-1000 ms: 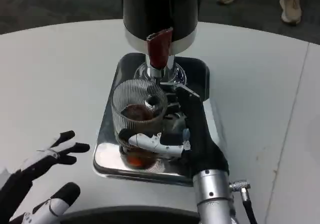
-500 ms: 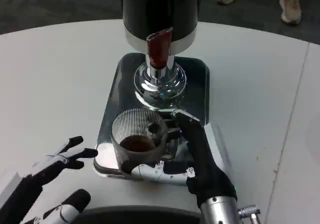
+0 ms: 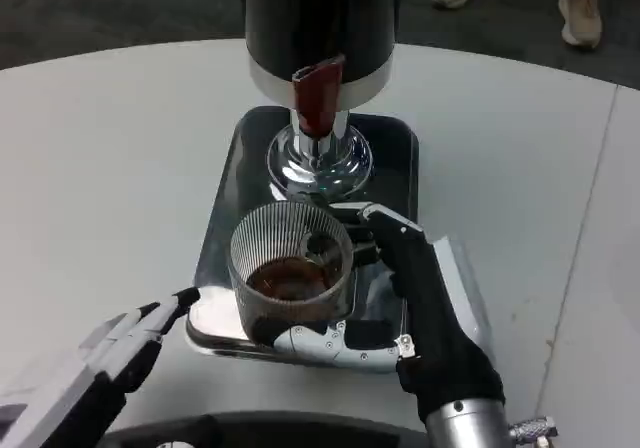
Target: Grasp the cup under the faucet to collect the drink, then remove the cup.
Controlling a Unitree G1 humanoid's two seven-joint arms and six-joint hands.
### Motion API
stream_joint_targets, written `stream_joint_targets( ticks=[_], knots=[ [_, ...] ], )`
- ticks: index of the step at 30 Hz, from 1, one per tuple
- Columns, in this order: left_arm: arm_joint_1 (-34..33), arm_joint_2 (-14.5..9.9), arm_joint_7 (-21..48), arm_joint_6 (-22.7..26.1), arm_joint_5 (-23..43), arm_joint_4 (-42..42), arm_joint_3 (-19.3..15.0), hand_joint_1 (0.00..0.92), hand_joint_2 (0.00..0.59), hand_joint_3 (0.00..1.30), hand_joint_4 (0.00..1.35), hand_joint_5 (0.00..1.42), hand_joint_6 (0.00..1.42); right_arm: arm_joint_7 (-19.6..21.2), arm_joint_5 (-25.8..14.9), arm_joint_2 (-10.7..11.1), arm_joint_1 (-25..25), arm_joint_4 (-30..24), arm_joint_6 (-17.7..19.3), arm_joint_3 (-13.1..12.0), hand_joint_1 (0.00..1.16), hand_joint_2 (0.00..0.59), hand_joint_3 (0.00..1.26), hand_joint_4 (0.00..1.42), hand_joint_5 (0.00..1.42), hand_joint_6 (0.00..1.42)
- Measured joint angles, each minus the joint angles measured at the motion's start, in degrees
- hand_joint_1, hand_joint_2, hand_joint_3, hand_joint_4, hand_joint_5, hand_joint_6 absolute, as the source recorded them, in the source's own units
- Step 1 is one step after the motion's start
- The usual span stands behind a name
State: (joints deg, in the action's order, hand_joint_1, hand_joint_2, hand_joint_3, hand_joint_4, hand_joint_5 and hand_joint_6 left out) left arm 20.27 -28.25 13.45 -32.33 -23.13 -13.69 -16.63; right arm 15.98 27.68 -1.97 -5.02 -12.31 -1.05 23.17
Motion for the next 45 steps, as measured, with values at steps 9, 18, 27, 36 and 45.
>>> stream_joint_targets(
  ticks=[9,18,27,36,45],
  knots=[
    [1.45,2.05,-5.75,6.03,-12.03,-7.10,-0.79,0.000,0.072,0.00,0.00,0.00,0.00,-3.38,0.65,0.14,2.39,-4.36,-0.21,-0.05,1.12,0.077,0.87,1.01,1.03,1.31],
    [1.83,2.27,-2.15,17.89,-18.43,-13.75,1.25,0.000,0.052,0.00,0.00,0.00,0.00,-7.68,1.42,0.87,5.88,-10.09,-0.22,-0.05,1.12,0.077,0.87,1.01,1.03,1.31],
    [2.55,2.24,0.05,23.66,-22.62,-17.35,3.82,0.000,0.038,0.00,0.00,0.00,0.00,-10.79,1.99,1.68,9.06,-15.52,-0.42,-0.31,1.12,0.077,0.87,1.01,1.03,1.31],
    [3.47,2.42,0.14,25.33,-24.15,-18.43,4.94,0.000,0.032,0.00,0.00,0.00,0.00,-12.84,2.16,1.73,12.54,-17.86,-1.56,-0.33,1.12,0.078,0.88,1.01,1.04,1.31],
    [2.24,3.11,0.13,26.70,-24.86,-18.70,7.10,0.000,0.032,0.00,0.00,0.00,0.00,-12.87,2.08,2.05,12.59,-17.87,-1.56,-0.59,1.12,0.078,0.88,1.01,1.04,1.31]
  ],
)
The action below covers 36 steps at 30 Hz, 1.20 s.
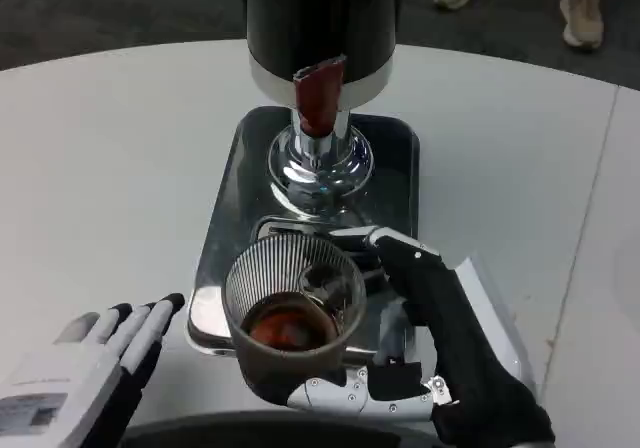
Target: Grasp the cup under the faucet to collect the drink, then remove the cup.
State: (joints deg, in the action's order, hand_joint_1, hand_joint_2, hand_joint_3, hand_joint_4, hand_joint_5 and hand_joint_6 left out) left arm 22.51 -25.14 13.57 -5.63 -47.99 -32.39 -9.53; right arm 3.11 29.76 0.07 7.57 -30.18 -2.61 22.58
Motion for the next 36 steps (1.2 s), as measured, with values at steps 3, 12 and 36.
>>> stream_joint_targets(
  ticks=[3,12,36],
  knots=[
    [-0.10,0.00,-0.02,0.08,0.01,0.00,0.64,0.000,0.031,0.00,0.00,0.00,0.00,-0.07,-0.54,0.27,0.25,0.02,0.00,-0.24,1.12,0.078,0.88,1.02,1.04,1.31],
    [-0.17,-0.48,-1.73,-0.49,0.03,1.00,1.85,0.000,0.031,0.00,0.00,0.00,0.00,-0.11,-1.58,0.65,1.05,0.43,0.02,-1.00,1.12,0.078,0.88,1.02,1.04,1.31],
    [-0.49,-1.73,-1.72,-0.38,0.28,1.71,3.32,0.000,0.037,0.00,0.00,0.00,0.00,0.38,-1.44,0.65,2.95,0.42,0.12,-1.17,1.12,0.081,0.88,1.02,1.04,1.31]
  ],
)
